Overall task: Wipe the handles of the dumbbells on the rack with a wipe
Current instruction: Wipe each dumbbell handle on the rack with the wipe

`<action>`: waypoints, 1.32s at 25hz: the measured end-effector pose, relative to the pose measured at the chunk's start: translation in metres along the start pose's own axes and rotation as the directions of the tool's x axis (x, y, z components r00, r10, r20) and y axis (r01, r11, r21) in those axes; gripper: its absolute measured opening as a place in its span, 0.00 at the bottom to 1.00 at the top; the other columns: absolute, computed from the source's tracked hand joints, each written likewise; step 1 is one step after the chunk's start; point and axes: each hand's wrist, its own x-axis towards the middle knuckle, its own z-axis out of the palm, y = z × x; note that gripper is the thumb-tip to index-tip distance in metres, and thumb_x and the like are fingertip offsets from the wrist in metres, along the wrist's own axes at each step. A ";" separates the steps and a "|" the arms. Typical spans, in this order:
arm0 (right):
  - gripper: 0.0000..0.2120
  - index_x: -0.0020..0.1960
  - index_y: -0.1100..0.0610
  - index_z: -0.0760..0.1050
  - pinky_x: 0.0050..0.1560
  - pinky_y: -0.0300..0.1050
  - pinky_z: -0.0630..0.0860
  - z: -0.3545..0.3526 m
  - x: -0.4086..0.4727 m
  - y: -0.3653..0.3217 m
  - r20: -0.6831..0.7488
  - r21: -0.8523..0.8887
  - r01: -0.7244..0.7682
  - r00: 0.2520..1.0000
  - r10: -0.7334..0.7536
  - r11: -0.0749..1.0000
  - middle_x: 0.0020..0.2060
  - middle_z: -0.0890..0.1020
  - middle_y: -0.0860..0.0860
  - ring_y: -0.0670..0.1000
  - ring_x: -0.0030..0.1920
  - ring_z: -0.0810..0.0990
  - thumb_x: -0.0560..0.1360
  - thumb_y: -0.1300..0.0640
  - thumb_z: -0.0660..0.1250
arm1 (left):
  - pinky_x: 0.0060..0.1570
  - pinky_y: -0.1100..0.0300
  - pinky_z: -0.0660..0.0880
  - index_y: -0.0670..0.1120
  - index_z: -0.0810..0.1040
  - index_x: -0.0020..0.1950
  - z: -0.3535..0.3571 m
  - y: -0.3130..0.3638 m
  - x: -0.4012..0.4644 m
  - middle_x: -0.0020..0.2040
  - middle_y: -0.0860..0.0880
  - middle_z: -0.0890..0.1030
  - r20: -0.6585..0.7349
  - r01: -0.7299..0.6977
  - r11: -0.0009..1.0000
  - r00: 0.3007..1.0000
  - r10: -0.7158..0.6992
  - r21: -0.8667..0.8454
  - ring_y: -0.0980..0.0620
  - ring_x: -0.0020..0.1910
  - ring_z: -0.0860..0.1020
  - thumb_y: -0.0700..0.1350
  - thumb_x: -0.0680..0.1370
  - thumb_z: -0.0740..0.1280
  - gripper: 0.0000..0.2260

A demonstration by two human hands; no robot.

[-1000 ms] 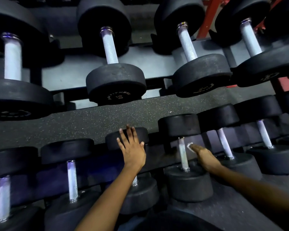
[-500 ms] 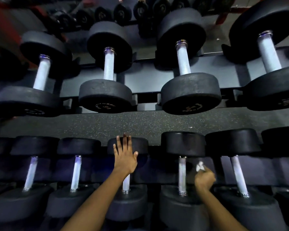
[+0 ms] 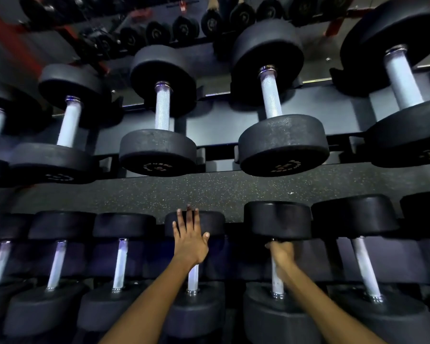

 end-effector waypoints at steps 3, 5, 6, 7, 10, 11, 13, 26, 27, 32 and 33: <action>0.25 0.59 0.69 0.69 0.46 0.36 0.68 0.019 -0.020 0.010 -0.067 -0.139 0.054 0.996 -0.064 0.989 0.55 0.73 0.57 0.53 0.54 0.73 0.64 0.72 0.72 | 0.72 0.42 0.32 0.42 0.30 0.76 -0.001 0.001 0.000 0.76 0.43 0.28 0.004 -0.006 1.000 1.000 0.006 -0.006 0.38 0.72 0.26 0.53 0.84 0.48 0.32; 0.13 0.49 0.67 0.76 0.40 0.35 0.71 0.012 -0.002 0.004 -0.034 -0.065 -0.013 0.999 0.011 0.998 0.52 0.77 0.59 0.55 0.44 0.75 0.66 0.71 0.72 | 0.72 0.42 0.33 0.42 0.28 0.74 0.000 0.000 0.000 0.76 0.43 0.28 0.008 -0.002 1.000 1.000 0.002 -0.002 0.38 0.72 0.26 0.53 0.84 0.48 0.32; 0.06 0.43 0.64 0.76 0.35 0.34 0.72 0.008 0.000 -0.003 -0.042 0.009 -0.046 0.998 0.046 0.999 0.49 0.77 0.58 0.53 0.39 0.74 0.69 0.72 0.68 | 0.72 0.42 0.33 0.42 0.26 0.72 0.000 0.000 0.000 0.76 0.43 0.28 0.012 -0.001 1.000 1.000 0.001 -0.001 0.38 0.72 0.26 0.53 0.84 0.48 0.32; 0.06 0.42 0.64 0.75 0.33 0.36 0.72 0.007 0.003 -0.004 -0.092 0.058 -0.038 0.995 0.044 0.998 0.47 0.76 0.58 0.53 0.38 0.73 0.70 0.73 0.66 | 0.72 0.41 0.33 0.43 0.25 0.71 0.000 0.000 0.001 0.76 0.43 0.28 0.012 -0.002 1.000 1.000 0.002 -0.005 0.38 0.72 0.26 0.53 0.84 0.48 0.32; 0.22 0.59 0.70 0.71 0.39 0.36 0.72 0.025 -0.009 0.003 -0.111 0.014 -0.066 0.992 0.068 0.998 0.51 0.76 0.58 0.52 0.47 0.75 0.66 0.71 0.69 | 0.72 0.41 0.33 0.43 0.27 0.73 -0.001 -0.001 0.003 0.75 0.43 0.28 0.017 -0.007 1.000 1.000 0.007 -0.001 0.38 0.72 0.26 0.53 0.84 0.48 0.32; 0.27 0.61 0.70 0.70 0.42 0.36 0.73 0.029 -0.014 0.004 -0.081 0.089 -0.142 0.985 0.150 0.986 0.53 0.76 0.58 0.52 0.48 0.76 0.64 0.69 0.73 | 0.72 0.41 0.33 0.42 0.28 0.75 -0.001 0.000 0.003 0.75 0.43 0.28 0.025 -0.006 1.000 1.000 0.006 -0.006 0.38 0.72 0.26 0.53 0.84 0.48 0.32; 0.12 0.50 0.68 0.78 0.40 0.37 0.75 0.015 0.001 0.003 0.083 0.086 -0.206 0.976 0.199 0.975 0.48 0.79 0.58 0.48 0.41 0.80 0.67 0.67 0.72 | 0.73 0.41 0.33 0.42 0.30 0.76 0.001 -0.001 0.003 0.75 0.43 0.28 0.022 -0.005 1.000 1.000 0.005 -0.007 0.37 0.72 0.26 0.53 0.84 0.48 0.32; 0.21 0.57 0.70 0.77 0.53 0.49 0.73 0.000 0.000 -0.004 -0.203 -0.344 -0.032 0.978 -0.041 0.938 0.56 0.79 0.65 0.63 0.58 0.77 0.68 0.61 0.75 | 0.72 0.41 0.33 0.42 0.27 0.74 0.002 -0.003 0.001 0.76 0.43 0.28 -0.010 -0.026 0.999 1.000 0.026 -0.020 0.37 0.72 0.26 0.54 0.84 0.48 0.32; 0.18 0.55 0.72 0.77 0.51 0.50 0.73 -0.012 -0.007 -0.007 -0.250 -0.370 -0.028 0.966 -0.071 0.929 0.55 0.79 0.67 0.64 0.57 0.77 0.69 0.62 0.73 | 0.72 0.41 0.34 0.42 0.28 0.74 0.001 -0.003 0.000 0.76 0.43 0.28 -0.010 -0.029 0.999 1.000 0.028 -0.019 0.37 0.72 0.26 0.54 0.84 0.48 0.32; 0.09 0.51 0.67 0.80 0.39 0.39 0.77 -0.011 -0.035 0.004 0.094 -0.558 0.409 0.896 -0.435 0.722 0.49 0.82 0.65 0.42 0.38 0.81 0.74 0.71 0.63 | 0.72 0.41 0.33 0.42 0.31 0.76 0.005 -0.004 0.000 0.77 0.43 0.31 -0.047 -0.040 0.999 0.998 0.039 -0.026 0.37 0.73 0.28 0.53 0.84 0.48 0.32; 0.13 0.55 0.66 0.79 0.42 0.34 0.77 -0.004 -0.036 0.003 0.357 -0.610 0.608 0.783 -0.509 0.508 0.53 0.82 0.62 0.38 0.41 0.80 0.75 0.71 0.60 | 0.72 0.41 0.33 0.42 0.32 0.76 0.004 -0.004 0.000 0.77 0.43 0.31 -0.052 -0.042 0.999 0.998 0.041 -0.025 0.37 0.73 0.28 0.53 0.84 0.48 0.31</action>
